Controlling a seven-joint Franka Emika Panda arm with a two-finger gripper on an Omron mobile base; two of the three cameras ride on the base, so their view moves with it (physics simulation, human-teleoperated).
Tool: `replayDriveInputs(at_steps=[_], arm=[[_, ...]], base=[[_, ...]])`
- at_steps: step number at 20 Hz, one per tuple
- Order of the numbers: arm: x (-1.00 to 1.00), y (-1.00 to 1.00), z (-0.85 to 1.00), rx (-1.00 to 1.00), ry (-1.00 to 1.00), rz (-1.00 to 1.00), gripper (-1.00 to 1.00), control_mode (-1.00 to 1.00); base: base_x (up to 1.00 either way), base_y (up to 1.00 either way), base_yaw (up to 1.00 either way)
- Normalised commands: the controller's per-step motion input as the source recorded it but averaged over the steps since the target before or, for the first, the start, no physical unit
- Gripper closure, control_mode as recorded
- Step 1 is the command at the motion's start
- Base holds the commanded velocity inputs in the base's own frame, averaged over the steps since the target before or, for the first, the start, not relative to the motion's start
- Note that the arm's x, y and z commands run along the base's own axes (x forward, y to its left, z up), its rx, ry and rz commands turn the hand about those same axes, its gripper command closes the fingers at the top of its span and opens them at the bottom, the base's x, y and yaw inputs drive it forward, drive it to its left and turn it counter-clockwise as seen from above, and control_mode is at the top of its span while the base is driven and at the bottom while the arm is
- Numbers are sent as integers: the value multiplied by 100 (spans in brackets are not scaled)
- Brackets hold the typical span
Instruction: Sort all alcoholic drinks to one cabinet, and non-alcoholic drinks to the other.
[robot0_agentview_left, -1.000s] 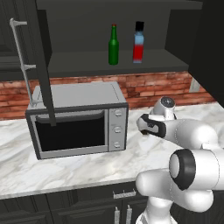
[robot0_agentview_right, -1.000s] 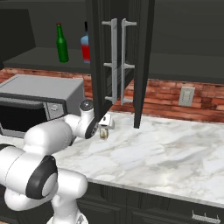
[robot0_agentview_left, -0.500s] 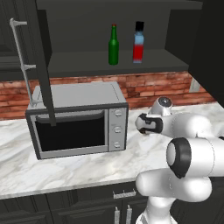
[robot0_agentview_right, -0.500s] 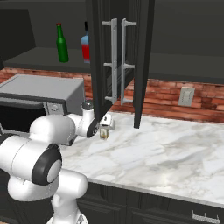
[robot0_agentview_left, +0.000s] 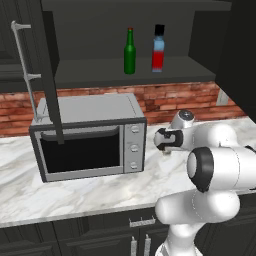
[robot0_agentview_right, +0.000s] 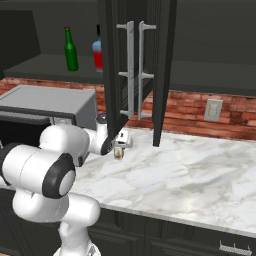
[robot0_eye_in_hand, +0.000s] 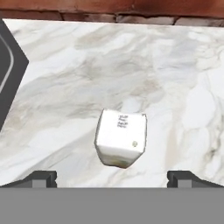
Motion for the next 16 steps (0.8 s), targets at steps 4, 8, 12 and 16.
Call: replayDriveInputs(at_steps=[4,8,12,16], arm=[[11,-4,-11,0,1,0,-100,-100],[10,-6,-11,0,1,0,-100,-100],[11,-3,-11,0,0,0,-100,-100],[11,0,-15,0,0,0,-100,-100]], base=[[0,0,0],[0,0,0],[0,0,0],[0,0,0]])
